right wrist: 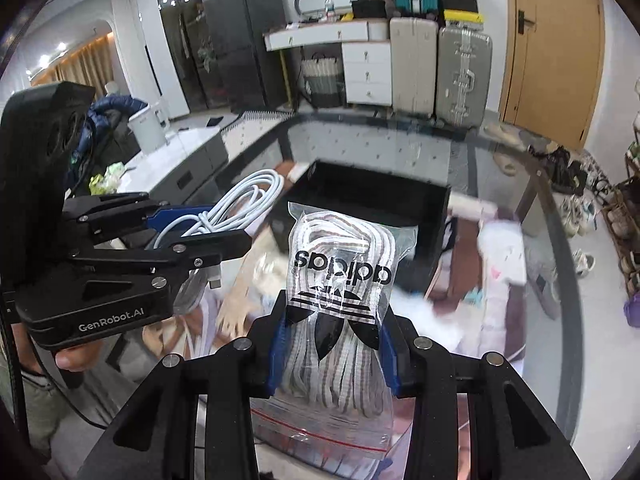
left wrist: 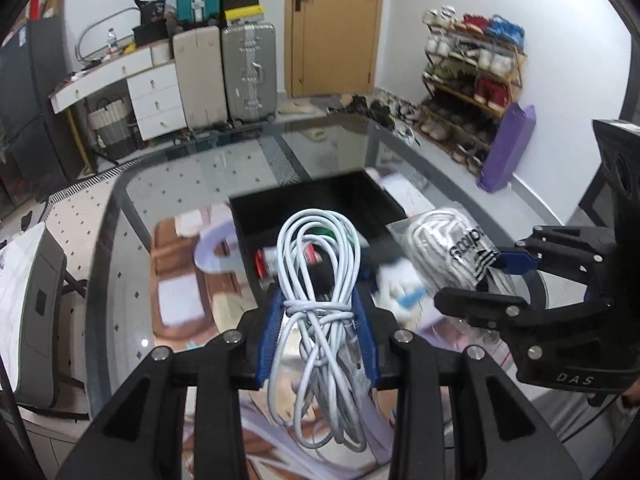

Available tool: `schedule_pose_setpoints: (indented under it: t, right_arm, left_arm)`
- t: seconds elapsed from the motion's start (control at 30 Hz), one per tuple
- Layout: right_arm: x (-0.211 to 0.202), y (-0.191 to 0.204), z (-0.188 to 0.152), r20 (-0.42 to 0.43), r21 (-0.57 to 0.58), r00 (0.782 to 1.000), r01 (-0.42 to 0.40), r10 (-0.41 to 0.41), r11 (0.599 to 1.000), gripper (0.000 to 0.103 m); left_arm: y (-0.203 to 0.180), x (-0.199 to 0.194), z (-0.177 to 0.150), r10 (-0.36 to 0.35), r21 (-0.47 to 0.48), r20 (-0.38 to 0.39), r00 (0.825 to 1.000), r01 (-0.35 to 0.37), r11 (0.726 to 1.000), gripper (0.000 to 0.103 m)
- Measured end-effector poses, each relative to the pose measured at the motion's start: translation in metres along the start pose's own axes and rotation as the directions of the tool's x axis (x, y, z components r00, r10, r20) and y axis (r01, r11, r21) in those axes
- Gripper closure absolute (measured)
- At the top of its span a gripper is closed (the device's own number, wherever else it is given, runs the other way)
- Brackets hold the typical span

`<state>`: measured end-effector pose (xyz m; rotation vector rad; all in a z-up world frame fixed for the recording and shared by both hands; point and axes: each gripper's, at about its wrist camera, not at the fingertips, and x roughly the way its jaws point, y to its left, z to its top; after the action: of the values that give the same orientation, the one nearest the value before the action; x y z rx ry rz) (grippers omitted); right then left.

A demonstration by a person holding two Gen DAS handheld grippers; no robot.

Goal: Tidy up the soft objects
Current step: 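Carry the cable bundle and adidas bag over the black box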

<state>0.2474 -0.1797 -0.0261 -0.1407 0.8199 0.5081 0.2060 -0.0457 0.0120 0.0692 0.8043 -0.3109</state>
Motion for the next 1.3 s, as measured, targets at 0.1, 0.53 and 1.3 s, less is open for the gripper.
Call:
schedule_pose_setpoints:
  t: [0.1, 0.53, 1.3]
  right_arm:
    - [0.000, -0.002, 0.016, 0.035, -0.009, 0.999, 0.027, -0.027, 1.000, 0.064]
    - [0.022, -0.013, 0.064, 0.078, 0.015, 0.995, 0.068, -0.069, 0.998, 0.064]
    - [0.122, -0.051, 0.083, 0.004, 0.092, 0.994, 0.105, -0.106, 0.990, 0.064]
  left_arm:
    - [0.003, 0.002, 0.012, 0.015, 0.003, 0.032, 0.999, -0.015, 1.000, 0.069]
    - [0.018, 0.025, 0.044, 0.019, -0.062, 0.077, 0.997, -0.014, 0.998, 0.069]
    - [0.053, 0.108, 0.053, 0.057, -0.165, -0.016, 0.998, -0.059, 0.985, 0.069]
